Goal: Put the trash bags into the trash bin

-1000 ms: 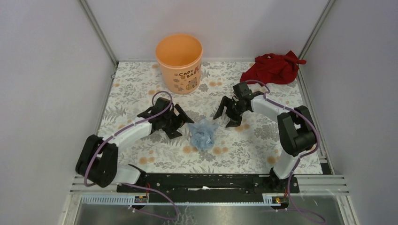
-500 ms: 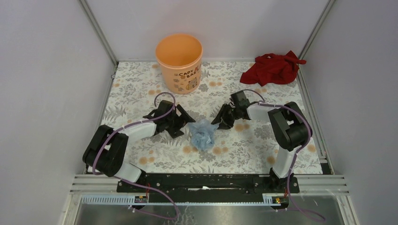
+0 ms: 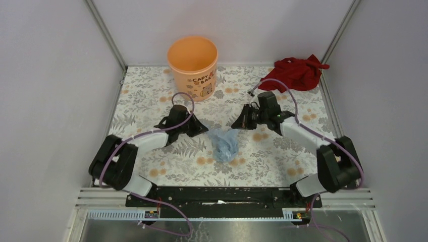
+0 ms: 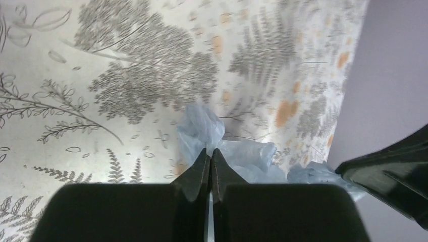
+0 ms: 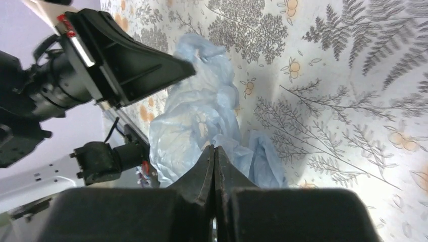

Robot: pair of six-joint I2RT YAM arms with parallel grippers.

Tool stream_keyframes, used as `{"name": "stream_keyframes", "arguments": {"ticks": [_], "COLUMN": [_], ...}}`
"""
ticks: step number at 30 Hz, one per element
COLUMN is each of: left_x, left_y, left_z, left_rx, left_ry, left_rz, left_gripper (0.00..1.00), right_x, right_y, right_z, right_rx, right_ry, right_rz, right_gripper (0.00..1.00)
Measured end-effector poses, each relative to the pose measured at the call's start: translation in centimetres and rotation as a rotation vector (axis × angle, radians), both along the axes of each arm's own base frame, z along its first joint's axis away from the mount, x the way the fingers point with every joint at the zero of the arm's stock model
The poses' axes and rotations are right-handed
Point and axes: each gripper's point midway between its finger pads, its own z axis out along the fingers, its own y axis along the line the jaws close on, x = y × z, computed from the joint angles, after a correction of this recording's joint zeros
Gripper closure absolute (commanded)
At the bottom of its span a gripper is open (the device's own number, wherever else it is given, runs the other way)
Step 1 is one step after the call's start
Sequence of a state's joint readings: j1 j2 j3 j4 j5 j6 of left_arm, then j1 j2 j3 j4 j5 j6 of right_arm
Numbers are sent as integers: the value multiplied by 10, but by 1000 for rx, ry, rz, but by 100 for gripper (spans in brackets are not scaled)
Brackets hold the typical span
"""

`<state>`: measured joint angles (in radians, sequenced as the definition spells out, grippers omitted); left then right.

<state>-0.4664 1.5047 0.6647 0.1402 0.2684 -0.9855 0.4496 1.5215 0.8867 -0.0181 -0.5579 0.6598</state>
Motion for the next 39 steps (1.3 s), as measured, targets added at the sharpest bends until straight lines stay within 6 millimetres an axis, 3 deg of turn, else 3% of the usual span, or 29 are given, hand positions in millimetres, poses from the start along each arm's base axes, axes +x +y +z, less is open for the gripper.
{"name": "stream_keyframes", "arguments": {"ticks": [2, 4, 9, 12, 15, 18, 20, 22, 24, 28, 29, 31, 34, 39], "left_x": [1, 1, -3, -14, -24, -21, -15, -14, -27, -63, -69, -79, -82, -92], "left_y": [2, 10, 35, 50, 58, 62, 63, 61, 55, 40, 37, 29, 19, 5], "left_z": [20, 55, 165, 228, 256, 245, 224, 193, 154, 90, 81, 77, 95, 128], "left_rx": [2, 9, 33, 32, 25, 70, 117, 145, 134, 39, 15, -39, -105, -198], "left_ry": [-76, -196, -542, -736, -830, -768, -683, -602, -527, -404, -383, -377, -452, -584], "left_rz": [-25, -41, -27, -2, 15, 29, 28, -1, -59, -182, -208, -257, -309, -403], "left_gripper": [100, 100, 100, 100, 100, 100, 100, 100, 100, 100, 100, 100, 100, 100], "right_x": [-3, -6, -14, -14, -6, -1, 1, -4, -15, -47, -53, -56, -49, -7], "right_y": [-10, -24, -49, -60, -64, -71, -78, -83, -83, -83, -84, -83, -79, -59], "right_z": [18, 28, 47, 70, 103, 124, 118, 98, 71, 10, 0, -8, -10, 9], "right_rx": [-36, -97, -191, -215, -206, -207, -243, -278, -285, -308, -318, -328, -351, -362], "right_ry": [-90, -151, -250, -326, -419, -480, -465, -416, -354, -182, -145, -103, -49, -53], "right_rz": [4, -17, -51, -78, -119, -167, -198, -203, -174, -98, -84, -74, -67, -45], "right_gripper": [100, 100, 100, 89, 82, 81, 76, 65, 51, 5, 1, 0, 0, 0]}}
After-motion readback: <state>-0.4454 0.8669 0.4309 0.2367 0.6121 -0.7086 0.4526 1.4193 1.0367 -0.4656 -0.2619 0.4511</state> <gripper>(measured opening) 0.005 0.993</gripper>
